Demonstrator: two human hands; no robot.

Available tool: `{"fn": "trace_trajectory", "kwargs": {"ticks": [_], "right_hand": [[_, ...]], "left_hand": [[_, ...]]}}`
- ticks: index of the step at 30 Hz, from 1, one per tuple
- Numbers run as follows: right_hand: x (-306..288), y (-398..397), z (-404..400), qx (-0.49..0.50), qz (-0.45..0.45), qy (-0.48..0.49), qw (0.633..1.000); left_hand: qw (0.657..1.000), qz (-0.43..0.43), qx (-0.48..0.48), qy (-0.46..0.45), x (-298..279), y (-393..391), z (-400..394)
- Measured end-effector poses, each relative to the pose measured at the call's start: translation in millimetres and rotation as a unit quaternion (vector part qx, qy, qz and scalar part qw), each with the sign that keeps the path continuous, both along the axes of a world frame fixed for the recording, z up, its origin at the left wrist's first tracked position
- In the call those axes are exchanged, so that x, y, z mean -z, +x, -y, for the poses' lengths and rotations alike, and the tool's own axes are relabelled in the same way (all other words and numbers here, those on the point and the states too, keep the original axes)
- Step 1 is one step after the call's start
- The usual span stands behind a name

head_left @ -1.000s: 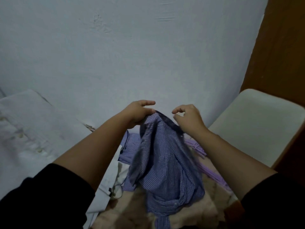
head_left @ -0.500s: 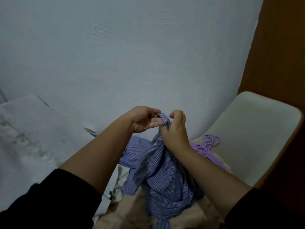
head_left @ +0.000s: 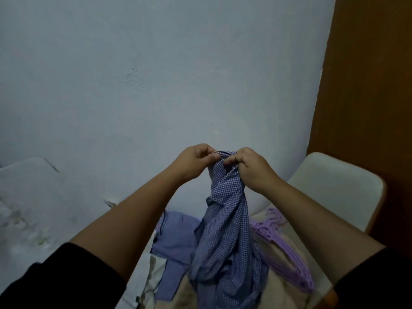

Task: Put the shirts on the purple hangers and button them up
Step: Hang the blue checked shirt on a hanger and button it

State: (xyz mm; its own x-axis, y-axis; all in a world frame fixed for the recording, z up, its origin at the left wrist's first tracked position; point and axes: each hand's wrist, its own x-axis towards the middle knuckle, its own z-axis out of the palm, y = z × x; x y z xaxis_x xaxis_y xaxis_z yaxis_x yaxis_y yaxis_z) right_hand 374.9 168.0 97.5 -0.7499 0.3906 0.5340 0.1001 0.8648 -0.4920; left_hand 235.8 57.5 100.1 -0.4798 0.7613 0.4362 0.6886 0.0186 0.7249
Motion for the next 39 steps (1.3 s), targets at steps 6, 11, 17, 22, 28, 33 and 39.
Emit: {"fn": "trace_trajectory", "kwargs": {"ticks": [6,11,17,22,28,33,39], "right_hand": [[-61,16,7,-0.082,-0.070,-0.154,0.982],[-105,17,0,-0.085,-0.086,-0.152,0.981],[-133,32,-10,-0.065,-0.045,-0.056,0.995],[-121,27,6,-0.047,0.070,0.007,0.996],[-80,24,4,-0.090,0.176,-0.044,0.979],[-60,13,-5,-0.052,0.194,0.009,0.980],[-39,5,-14,-0.033,0.193,0.063,0.979]], "left_hand": [[0.978,0.155,0.125,0.061,-71,13,11],[0.962,0.172,0.207,0.038,-130,25,31],[0.979,-0.090,0.056,-0.176,-167,23,59],[0.927,-0.246,-0.068,-0.276,-167,24,64],[0.903,-0.272,-0.092,-0.321,-141,16,75],[0.894,-0.236,-0.074,-0.374,-115,3,83],[0.901,-0.187,-0.099,-0.380,-76,-15,85]]}}
